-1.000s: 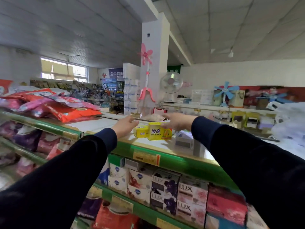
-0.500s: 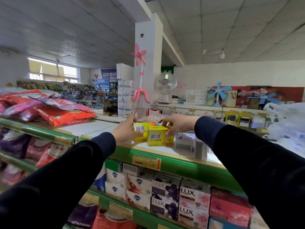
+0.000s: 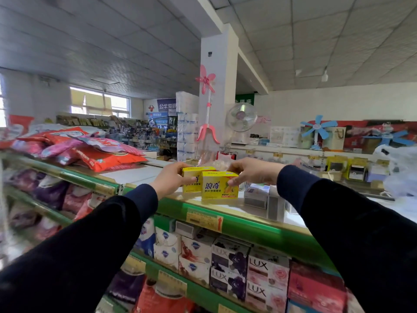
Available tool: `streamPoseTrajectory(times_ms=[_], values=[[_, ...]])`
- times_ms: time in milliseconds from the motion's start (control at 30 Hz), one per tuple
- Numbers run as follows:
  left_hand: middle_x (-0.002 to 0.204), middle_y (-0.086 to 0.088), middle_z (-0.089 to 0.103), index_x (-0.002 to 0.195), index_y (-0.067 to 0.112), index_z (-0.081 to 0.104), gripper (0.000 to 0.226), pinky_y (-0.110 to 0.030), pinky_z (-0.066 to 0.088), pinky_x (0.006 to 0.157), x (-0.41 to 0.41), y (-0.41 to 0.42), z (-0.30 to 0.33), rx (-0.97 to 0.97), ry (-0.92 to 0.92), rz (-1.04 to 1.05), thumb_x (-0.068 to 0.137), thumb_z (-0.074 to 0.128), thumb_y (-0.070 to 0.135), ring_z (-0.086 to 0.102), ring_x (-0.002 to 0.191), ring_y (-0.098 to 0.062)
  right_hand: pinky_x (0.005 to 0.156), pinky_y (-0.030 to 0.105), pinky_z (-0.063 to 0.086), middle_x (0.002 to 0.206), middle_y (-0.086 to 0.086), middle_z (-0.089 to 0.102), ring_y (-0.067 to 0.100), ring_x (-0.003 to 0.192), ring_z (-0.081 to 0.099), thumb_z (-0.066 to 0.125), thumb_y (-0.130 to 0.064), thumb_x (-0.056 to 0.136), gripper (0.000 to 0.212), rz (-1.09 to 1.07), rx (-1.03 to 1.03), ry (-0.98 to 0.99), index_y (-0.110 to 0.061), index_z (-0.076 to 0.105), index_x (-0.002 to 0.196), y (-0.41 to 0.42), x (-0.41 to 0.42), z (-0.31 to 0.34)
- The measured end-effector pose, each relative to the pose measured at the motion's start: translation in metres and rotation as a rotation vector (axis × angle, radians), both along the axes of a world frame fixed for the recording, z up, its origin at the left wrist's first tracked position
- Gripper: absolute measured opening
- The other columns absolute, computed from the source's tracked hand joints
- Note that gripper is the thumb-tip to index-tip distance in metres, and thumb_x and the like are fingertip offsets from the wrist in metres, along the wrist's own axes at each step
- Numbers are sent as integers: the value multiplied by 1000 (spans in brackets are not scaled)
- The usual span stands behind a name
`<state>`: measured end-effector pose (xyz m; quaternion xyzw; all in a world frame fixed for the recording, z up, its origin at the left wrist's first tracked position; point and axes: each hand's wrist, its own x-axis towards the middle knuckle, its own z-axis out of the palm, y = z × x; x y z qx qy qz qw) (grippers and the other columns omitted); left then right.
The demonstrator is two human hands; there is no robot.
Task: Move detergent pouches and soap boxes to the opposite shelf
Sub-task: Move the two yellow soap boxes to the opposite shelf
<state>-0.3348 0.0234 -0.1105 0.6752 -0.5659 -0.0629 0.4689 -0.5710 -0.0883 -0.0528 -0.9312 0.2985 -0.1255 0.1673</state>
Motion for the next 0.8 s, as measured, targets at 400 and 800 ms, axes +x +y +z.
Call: streamPoseTrajectory(times_ms=[400, 800], values=[[107, -1, 75, 117, 21, 66, 38, -38, 60, 85, 15, 188, 18, -63, -13, 368, 84, 82, 29, 73, 96, -19, 101, 41, 46, 116, 3, 69, 24, 112, 61, 76, -28, 89, 26, 387, 237, -163, -21, 62, 109, 80, 46, 3], [105, -10, 77, 118, 13, 66, 36, -32, 57, 81, -45, 481, -10, -3, 67, 868, 85, 82, 16, 73, 96, -23, 73, 30, 56, 117, 20, 71, 16, 86, 71, 74, -18, 92, 30, 934, 442, -131, -1, 61, 113, 272, 138, -43]])
